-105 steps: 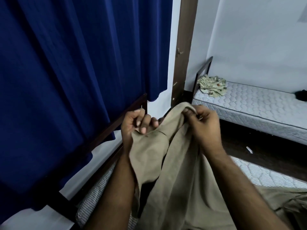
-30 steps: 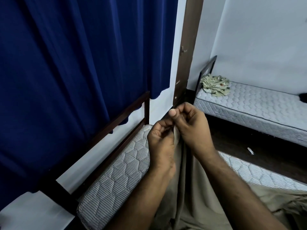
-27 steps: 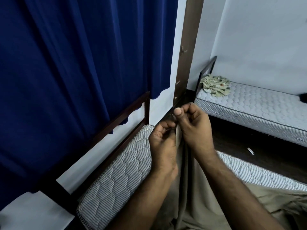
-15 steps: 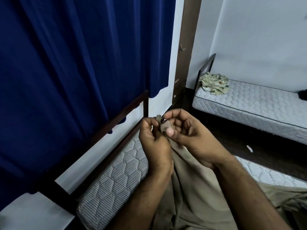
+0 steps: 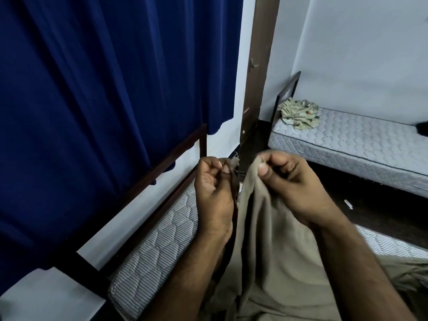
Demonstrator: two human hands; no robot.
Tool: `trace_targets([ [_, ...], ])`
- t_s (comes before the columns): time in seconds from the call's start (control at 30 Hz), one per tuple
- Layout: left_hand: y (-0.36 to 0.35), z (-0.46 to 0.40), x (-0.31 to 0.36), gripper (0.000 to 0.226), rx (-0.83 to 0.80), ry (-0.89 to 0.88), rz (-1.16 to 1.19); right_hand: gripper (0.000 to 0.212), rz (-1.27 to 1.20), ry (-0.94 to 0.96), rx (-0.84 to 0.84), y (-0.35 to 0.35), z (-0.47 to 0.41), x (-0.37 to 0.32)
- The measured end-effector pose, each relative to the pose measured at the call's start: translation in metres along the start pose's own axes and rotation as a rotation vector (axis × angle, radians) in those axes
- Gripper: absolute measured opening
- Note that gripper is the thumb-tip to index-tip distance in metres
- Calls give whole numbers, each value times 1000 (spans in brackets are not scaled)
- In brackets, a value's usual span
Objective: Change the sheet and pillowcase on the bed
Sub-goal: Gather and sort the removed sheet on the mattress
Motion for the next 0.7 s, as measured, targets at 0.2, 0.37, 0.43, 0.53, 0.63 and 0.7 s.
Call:
trace_targets([
  [0.2, -6, 8, 1, 18, -59, -26, -23, 9, -335, -226, 256, -10, 1, 26],
  [0.37, -6, 8, -3, 29, -43, 65, 83, 7, -559, -383, 165, -19, 9, 35],
  [0.43, -3, 5, -7, 30, -18, 126, 150, 7, -584, -408, 93, -19, 13, 32],
  [0.53, 4, -2, -10, 29, 8, 182, 183, 4, -418, -377, -94, -18, 20, 26],
  [0.63, 3, 0, -11, 30, -18, 210, 180, 3, -198, -280, -195, -22, 19, 19],
  [0.7, -2, 3, -12, 34, -41, 216, 202, 8, -107, -200, -151, -23, 14, 14],
])
Point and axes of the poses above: each hand's wrist, its own z-axis away from the middle knuckle, its own y-axis out of the back of the hand, x = y × z, the point moved 5 cm from there along -z, towards the middle knuckle, and after that the axes turned 7 degrees about x, right-handed, at the moved point
